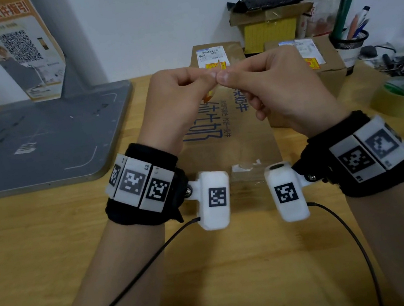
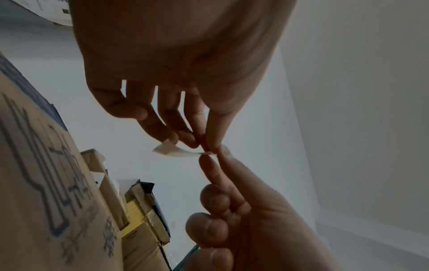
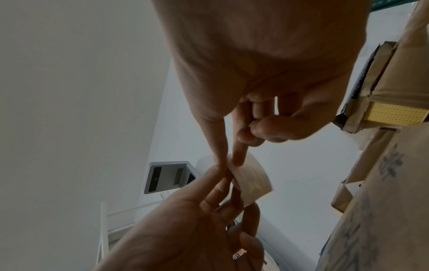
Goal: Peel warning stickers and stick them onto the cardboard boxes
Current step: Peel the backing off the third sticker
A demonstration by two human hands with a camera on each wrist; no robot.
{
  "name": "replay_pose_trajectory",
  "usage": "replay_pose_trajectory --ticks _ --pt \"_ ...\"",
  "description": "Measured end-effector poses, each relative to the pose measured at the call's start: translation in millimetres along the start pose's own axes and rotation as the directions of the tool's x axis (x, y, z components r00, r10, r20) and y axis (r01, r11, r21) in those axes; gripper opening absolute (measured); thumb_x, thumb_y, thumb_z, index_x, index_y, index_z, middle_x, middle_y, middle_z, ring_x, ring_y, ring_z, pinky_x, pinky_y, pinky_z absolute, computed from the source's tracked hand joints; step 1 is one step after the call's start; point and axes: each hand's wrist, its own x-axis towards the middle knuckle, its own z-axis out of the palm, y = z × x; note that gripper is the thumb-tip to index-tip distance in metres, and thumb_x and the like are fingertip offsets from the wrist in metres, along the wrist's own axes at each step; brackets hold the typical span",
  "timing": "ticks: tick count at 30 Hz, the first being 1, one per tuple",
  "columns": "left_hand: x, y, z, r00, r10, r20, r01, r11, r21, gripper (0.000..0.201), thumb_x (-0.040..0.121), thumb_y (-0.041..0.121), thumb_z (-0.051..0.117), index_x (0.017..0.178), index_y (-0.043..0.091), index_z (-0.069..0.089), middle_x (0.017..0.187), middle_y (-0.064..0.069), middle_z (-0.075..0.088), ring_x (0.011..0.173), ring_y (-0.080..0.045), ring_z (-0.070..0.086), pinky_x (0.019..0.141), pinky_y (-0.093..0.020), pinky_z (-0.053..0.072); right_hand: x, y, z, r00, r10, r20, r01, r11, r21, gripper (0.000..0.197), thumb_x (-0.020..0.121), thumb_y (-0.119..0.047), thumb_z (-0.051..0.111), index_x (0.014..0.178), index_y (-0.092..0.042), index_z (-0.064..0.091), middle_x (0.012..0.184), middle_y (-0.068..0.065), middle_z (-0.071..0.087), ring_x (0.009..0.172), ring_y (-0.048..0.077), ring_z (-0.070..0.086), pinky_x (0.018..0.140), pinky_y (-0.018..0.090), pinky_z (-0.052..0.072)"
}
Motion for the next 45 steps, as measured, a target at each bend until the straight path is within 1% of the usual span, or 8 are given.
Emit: replay_pose_trajectory --ticks 10,13,20,23,27,30,34,45 --pt "2.4 -4.8 -3.2 1.000 -0.002 0.019 0.001 1.000 0.013 0.008 0.091 0.021 0.070 0.087 0.019 0.077 0.057 0.016 0.061 0.059 0.002 0.051 0.052 -0.008 0.040 1.3 1.8 0.9 1.000 0.025 0.007 -0.025 1.000 -0.010 0.010 0.090 -0.026 0.077 0.085 -0.018 0.080 0.059 0.007 0.049 0.049 0.014 0.042 0.041 0.025 0.040" --pt "2.7 -6.3 -0.6 0.999 -0.006 0.031 0.005 0.999 0.044 0.015 0.093 0.024 0.068 0.091 0.013 0.078 0.067 0.004 0.060 0.060 0.001 0.052 0.051 -0.007 0.039 3.0 4.7 2.1 1.000 0.019 0.005 -0.019 1.000 -0.017 0.012 0.089 -0.027 0.075 0.080 -0.019 0.079 0.053 0.001 0.048 0.045 0.015 0.041 0.044 0.026 0.039" --pt "1.3 -6.5 5.5 0.998 -0.048 0.046 0.044 0.996 0.077 0.027 0.097 0.026 0.062 0.072 0.028 0.071 0.067 0.004 0.059 0.064 -0.005 0.052 0.050 -0.009 0.038 4.6 7.9 4.8 0.999 0.030 -0.028 -0.030 0.999 0.031 0.014 0.085 -0.020 0.074 0.072 -0.017 0.076 0.048 -0.007 0.045 0.040 0.011 0.035 0.045 0.026 0.035" --pt "0.9 -5.8 5.3 0.997 -0.076 0.028 0.073 0.993 0.095 0.026 0.098 0.028 0.060 0.075 0.025 0.073 0.061 0.016 0.062 0.063 0.001 0.054 0.050 -0.007 0.039 4.9 8.1 4.5 0.999 0.035 -0.033 -0.034 0.999 0.031 0.018 0.085 -0.016 0.072 0.067 -0.019 0.074 0.049 -0.010 0.050 0.041 0.011 0.036 0.045 0.027 0.035" --pt "2.7 -7.2 4.1 0.997 -0.080 0.018 0.078 0.993 0.093 0.027 0.099 0.027 0.058 0.089 0.009 0.076 0.074 0.003 0.060 0.069 -0.005 0.052 0.056 -0.012 0.042 4.4 7.9 3.9 0.999 0.040 -0.029 -0.039 0.999 0.037 0.021 0.086 -0.013 0.071 0.066 -0.019 0.073 0.046 -0.013 0.046 0.041 0.011 0.035 0.046 0.027 0.034" --pt "3.2 -6.6 2.8 0.994 -0.105 0.019 0.104 0.993 0.062 0.023 0.098 0.027 0.059 0.087 0.016 0.075 0.074 0.002 0.059 0.071 -0.007 0.054 0.066 -0.022 0.044 4.9 7.0 4.0 0.998 0.053 -0.034 -0.052 0.998 0.037 0.026 0.086 -0.012 0.071 0.062 -0.020 0.070 0.043 -0.012 0.039 0.040 0.009 0.034 0.044 0.026 0.034" --pt "6.1 -6.7 -3.5 0.993 -0.114 -0.032 0.117 0.989 0.087 0.033 0.099 0.028 0.058 0.098 0.000 0.075 0.081 -0.004 0.059 0.070 -0.010 0.050 0.050 -0.014 0.040 4.9 7.0 3.7 0.998 0.053 -0.028 -0.052 0.998 0.034 0.024 0.085 -0.013 0.071 0.062 -0.019 0.070 0.044 -0.010 0.038 0.039 0.009 0.033 0.045 0.027 0.034" --pt "5.1 -2.3 -7.0 0.997 -0.074 -0.001 0.074 0.997 0.027 0.019 0.098 0.024 0.060 0.097 0.017 0.077 0.074 0.013 0.072 0.066 0.001 0.058 0.048 -0.008 0.040 3.0 -0.2 -1.3 0.991 0.125 0.043 -0.127 0.990 0.053 0.017 0.091 -0.021 0.066 0.075 -0.022 0.069 0.059 0.000 0.048 0.045 0.015 0.042 0.045 0.027 0.044"
